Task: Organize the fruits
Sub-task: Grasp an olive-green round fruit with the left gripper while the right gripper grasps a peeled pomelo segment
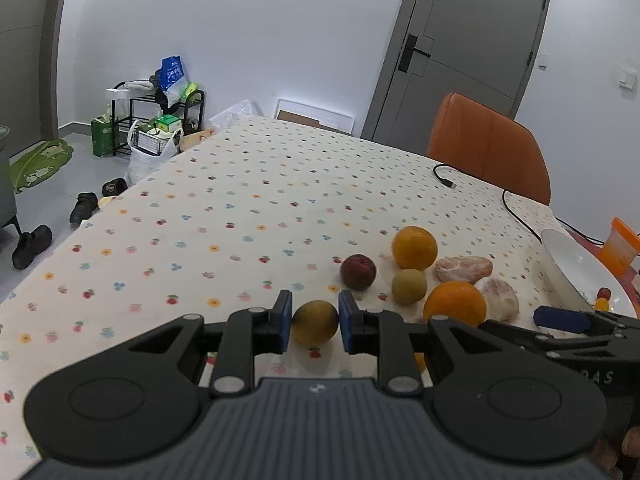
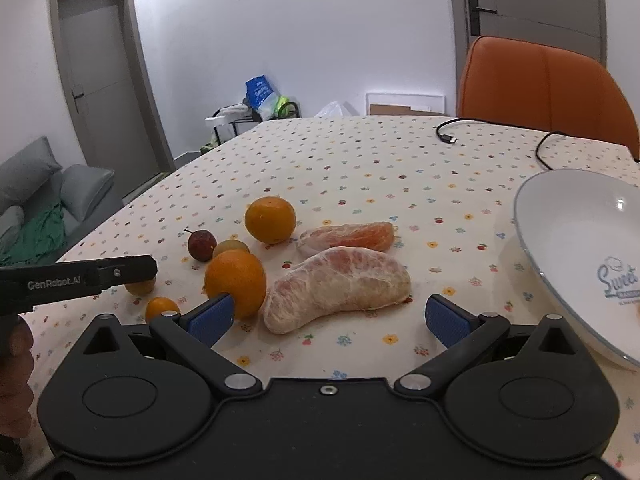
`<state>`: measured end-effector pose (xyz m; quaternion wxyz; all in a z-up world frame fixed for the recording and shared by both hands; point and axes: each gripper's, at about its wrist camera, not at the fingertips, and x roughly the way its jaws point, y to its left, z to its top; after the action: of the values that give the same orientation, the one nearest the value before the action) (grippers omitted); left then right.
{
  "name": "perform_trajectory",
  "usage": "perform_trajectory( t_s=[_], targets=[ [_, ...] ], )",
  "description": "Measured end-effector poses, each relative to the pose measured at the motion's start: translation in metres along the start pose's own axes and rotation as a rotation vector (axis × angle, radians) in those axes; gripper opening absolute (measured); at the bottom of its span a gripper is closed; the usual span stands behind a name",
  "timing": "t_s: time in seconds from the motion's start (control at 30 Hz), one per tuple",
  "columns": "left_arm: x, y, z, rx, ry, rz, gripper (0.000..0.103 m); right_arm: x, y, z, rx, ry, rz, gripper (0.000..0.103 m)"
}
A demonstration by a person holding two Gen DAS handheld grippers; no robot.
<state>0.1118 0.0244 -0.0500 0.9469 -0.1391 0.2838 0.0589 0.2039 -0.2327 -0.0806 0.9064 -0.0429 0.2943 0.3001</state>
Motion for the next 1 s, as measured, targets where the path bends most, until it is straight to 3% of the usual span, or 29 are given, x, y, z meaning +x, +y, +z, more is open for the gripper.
perform_trajectory(
  t_s=[0.5, 0.57, 0.63, 1.0],
  targets=[
    [0.001, 0.001, -0.008, 0.026, 0.005, 0.018, 0.025, 0.024, -0.004, 0.013, -0.046, 0.049, -0.039, 0.103],
    [0.000, 0.000, -0.008, 0.029, 0.003, 0.022, 0.024, 0.024, -0.002, 0.013, -0.057, 0.043, -0.038, 0.090],
    [-0.001, -0.001, -0.009, 0.029, 0.003, 0.029, 0.024, 0.021, 0.000, 0.011, -0.068, 0.025, -0.024, 0.084],
    [-0.012, -0.011, -0.008, 0.035, -0.014, 0.016, 0.024, -0.011, -0.009, 0.010, -0.027, -0.022, -0.017, 0.083]
  ],
)
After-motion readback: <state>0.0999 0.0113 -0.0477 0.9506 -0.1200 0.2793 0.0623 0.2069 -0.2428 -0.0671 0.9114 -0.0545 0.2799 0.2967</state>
